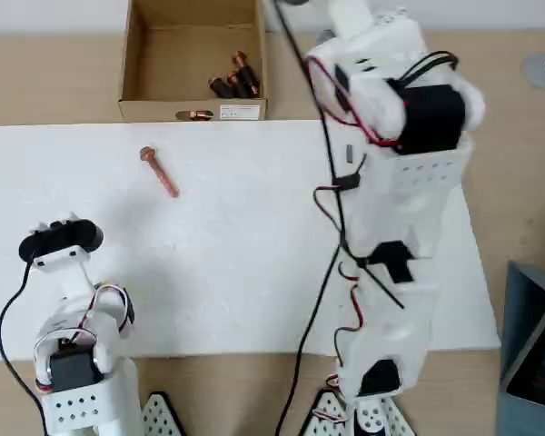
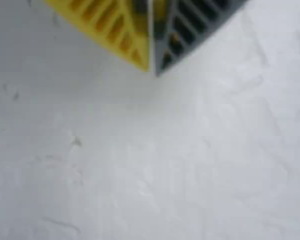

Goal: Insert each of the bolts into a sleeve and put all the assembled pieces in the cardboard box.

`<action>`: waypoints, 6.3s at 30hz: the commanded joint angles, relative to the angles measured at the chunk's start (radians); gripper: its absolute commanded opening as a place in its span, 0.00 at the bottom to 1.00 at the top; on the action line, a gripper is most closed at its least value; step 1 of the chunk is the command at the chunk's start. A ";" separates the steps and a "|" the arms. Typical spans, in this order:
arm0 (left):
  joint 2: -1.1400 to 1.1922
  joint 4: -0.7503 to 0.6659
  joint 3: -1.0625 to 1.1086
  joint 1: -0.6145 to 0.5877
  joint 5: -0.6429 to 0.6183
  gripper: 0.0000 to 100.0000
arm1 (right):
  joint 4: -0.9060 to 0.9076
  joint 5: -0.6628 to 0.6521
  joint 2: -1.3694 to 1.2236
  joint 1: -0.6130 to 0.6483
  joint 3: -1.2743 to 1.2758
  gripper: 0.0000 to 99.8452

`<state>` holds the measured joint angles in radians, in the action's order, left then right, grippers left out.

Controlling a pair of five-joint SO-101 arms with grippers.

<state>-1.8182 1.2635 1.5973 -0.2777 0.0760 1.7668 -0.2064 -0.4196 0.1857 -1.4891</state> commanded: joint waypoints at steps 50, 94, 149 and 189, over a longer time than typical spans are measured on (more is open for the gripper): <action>-0.007 -0.014 -0.006 -0.008 0.006 0.00 | -0.623 1.017 0.145 -0.021 1.452 0.19; -0.007 -0.015 -0.006 -0.009 0.006 0.00 | -0.054 1.148 -0.228 -0.087 0.743 0.19; -0.007 -0.015 -0.006 -0.009 0.005 0.00 | 0.020 0.836 -0.452 -0.196 0.191 0.01; -0.001 -0.011 -0.115 -0.008 0.002 0.00 | -0.164 0.548 1.274 -0.213 1.896 0.01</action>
<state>-1.8167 1.2635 1.5696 -0.2808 0.0760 1.6487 0.3537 0.7204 -0.0169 0.2984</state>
